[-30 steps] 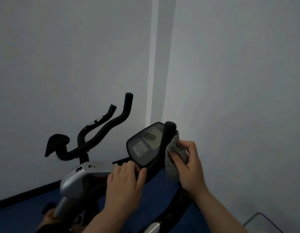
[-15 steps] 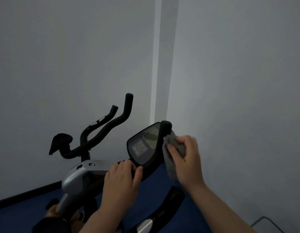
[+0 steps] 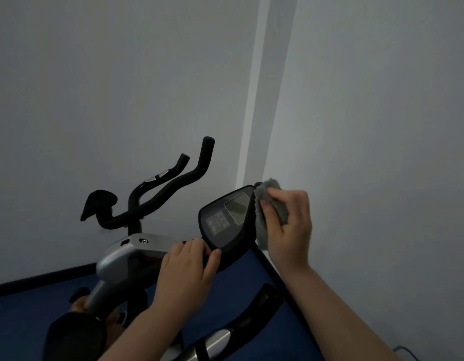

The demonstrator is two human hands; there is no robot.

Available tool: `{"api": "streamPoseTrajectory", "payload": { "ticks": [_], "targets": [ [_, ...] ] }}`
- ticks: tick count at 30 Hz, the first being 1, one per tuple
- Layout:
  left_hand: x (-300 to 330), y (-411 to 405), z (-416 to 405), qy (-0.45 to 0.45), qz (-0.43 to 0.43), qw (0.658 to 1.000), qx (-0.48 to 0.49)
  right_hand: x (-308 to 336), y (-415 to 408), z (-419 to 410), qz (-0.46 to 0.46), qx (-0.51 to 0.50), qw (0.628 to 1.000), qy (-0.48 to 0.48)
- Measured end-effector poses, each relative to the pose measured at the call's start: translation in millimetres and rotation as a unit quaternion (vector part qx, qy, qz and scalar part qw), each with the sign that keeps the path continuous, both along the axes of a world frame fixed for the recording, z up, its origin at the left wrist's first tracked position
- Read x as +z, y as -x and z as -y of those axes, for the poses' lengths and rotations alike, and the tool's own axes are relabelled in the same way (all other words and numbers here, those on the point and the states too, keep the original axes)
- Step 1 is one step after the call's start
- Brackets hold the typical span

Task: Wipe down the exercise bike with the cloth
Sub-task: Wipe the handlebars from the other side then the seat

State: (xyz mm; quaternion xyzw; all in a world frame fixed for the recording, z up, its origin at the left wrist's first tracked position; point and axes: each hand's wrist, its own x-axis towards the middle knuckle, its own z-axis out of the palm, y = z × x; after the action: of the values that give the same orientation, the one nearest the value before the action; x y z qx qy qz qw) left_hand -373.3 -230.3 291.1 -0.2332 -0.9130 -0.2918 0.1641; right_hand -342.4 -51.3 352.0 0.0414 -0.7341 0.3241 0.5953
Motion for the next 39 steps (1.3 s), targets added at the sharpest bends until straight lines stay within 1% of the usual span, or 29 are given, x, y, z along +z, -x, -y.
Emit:
{"api": "streamPoseTrajectory", "payload": {
  "ticks": [4,6,8,10,11,13,15,17,19,20,21,23,25,28,30,32,33,35,37,38,39],
  "targets": [
    [-3.2,1.3,1.9,-0.002,-0.014,1.000,-0.012,-39.7,-9.7,0.1,0.067,0.016,0.995,-0.075],
    [-4.9,1.2,2.6,-0.005,-0.026,1.000,-0.013,-40.7,-18.7,-6.9,0.092,0.024,0.987,-0.130],
    [-6.2,1.1,1.9,-0.014,-0.042,0.999,-0.013,-17.0,-19.0,-14.0,0.060,0.013,0.985,-0.164],
    [-6.7,0.1,0.5,-0.020,-0.059,0.998,-0.011,13.0,-11.4,-16.8,0.000,-0.020,0.986,-0.166],
    [-6.4,-0.6,-0.3,-0.021,-0.064,0.998,-0.008,23.1,-6.6,-15.9,-0.009,-0.029,0.985,-0.168],
    [-5.2,-2.0,-1.1,-0.019,-0.067,0.998,-0.002,23.4,-2.9,-11.9,0.015,-0.033,0.983,-0.182],
    [-4.6,-1.7,0.3,-0.007,-0.068,0.998,-0.003,1.2,-7.8,-11.3,0.052,-0.030,0.979,-0.196],
    [-3.5,0.2,3.4,0.015,-0.056,0.998,-0.016,-20.1,-17.7,-13.3,0.094,0.004,0.968,-0.232],
    [-0.8,3.4,6.6,0.039,-0.041,0.998,-0.031,-17.2,-22.3,-18.0,0.122,0.040,0.953,-0.273],
    [0.6,5.1,7.9,0.056,-0.036,0.997,-0.039,-6.9,-21.5,-19.8,0.117,0.044,0.951,-0.284],
    [2.1,7.0,9.4,0.077,-0.033,0.995,-0.050,6.3,-19.8,-20.6,0.100,0.035,0.952,-0.288],
    [5.1,11.4,13.0,0.116,-0.026,0.990,-0.082,31.5,-15.3,-20.8,0.052,-0.013,0.957,-0.284],
    [7.5,16.2,19.0,0.136,-0.014,0.983,-0.121,40.2,-13.0,-15.8,0.051,-0.056,0.955,-0.286],
    [9.2,25.9,31.3,0.142,0.014,0.972,-0.185,23.2,-19.7,-3.6,0.132,-0.070,0.948,-0.280],
    [9.4,32.5,37.9,0.132,0.026,0.966,-0.222,16.1,-26.5,0.6,0.222,-0.043,0.931,-0.286],
    [8.9,37.0,43.1,0.127,0.022,0.961,-0.246,26.2,-30.1,4.2,0.300,-0.025,0.909,-0.286],
    [8.6,38.7,45.3,0.129,0.020,0.958,-0.254,34.5,-30.6,7.5,0.312,-0.029,0.906,-0.285],
    [7.4,42.4,49.0,0.130,0.019,0.954,-0.270,49.0,-29.2,17.8,0.275,-0.063,0.921,-0.269],
    [5.8,44.9,51.5,0.128,0.017,0.950,-0.286,55.9,-25.6,31.4,0.251,-0.123,0.929,-0.241],
    [4.6,45.8,53.2,0.125,0.014,0.947,-0.295,54.8,-23.9,38.5,0.261,-0.157,0.924,-0.232],
    [2.9,46.8,55.5,0.119,0.011,0.946,-0.303,49.1,-22.6,45.5,0.289,-0.190,0.910,-0.230]
  ]
}}
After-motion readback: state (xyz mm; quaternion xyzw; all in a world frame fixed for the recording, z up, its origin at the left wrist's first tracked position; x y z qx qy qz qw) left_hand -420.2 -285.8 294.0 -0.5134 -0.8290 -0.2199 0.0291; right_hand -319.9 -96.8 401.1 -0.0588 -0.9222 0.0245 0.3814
